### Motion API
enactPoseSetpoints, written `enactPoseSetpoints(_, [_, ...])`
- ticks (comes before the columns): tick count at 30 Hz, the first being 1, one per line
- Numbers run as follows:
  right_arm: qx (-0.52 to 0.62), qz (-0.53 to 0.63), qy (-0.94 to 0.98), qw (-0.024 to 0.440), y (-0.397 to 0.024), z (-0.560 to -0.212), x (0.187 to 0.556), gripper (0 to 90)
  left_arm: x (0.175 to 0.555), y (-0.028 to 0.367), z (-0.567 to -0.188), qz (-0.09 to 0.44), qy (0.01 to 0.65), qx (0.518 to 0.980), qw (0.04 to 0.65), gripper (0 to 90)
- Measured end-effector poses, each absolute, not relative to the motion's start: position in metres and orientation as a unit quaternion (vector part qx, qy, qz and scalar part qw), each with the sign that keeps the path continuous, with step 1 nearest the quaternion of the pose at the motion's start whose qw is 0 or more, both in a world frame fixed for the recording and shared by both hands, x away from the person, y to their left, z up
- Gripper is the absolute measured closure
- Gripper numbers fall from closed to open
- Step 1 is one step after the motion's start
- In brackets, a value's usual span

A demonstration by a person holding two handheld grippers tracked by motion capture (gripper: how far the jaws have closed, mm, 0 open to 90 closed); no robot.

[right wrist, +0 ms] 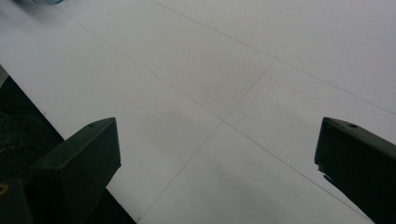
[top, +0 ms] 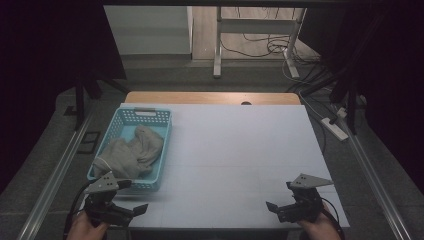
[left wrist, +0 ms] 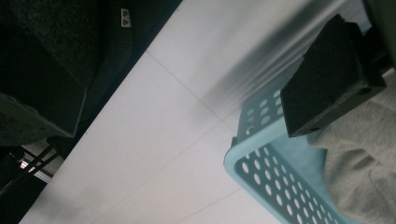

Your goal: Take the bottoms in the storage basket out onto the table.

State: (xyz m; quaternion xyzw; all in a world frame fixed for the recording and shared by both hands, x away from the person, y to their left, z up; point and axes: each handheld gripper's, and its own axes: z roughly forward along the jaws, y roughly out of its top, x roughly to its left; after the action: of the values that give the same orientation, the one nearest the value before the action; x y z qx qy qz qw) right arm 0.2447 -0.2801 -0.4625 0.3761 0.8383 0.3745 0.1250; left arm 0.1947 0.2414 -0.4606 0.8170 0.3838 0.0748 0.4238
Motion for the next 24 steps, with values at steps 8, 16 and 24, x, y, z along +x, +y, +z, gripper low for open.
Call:
enactPoseSetpoints(8, [0.372, 0.374, 0.841, 0.123, -0.279, -0.463, 0.245, 0.5, 0.203, 0.235, -0.46, 0.089, 0.386, 0.819, 0.414, 0.0])
enactPoseSetpoints(16, [0.372, 0.37, 0.843, 0.121, -0.279, -0.463, 0.245, 0.5, 0.211, 0.233, -0.458, 0.09, 0.387, 0.82, 0.412, 0.0])
enactPoseSetpoints(24, [0.373, 0.369, 0.843, 0.118, -0.279, -0.463, 0.246, 0.5, 0.219, 0.229, -0.458, 0.092, 0.384, 0.822, 0.41, 0.0])
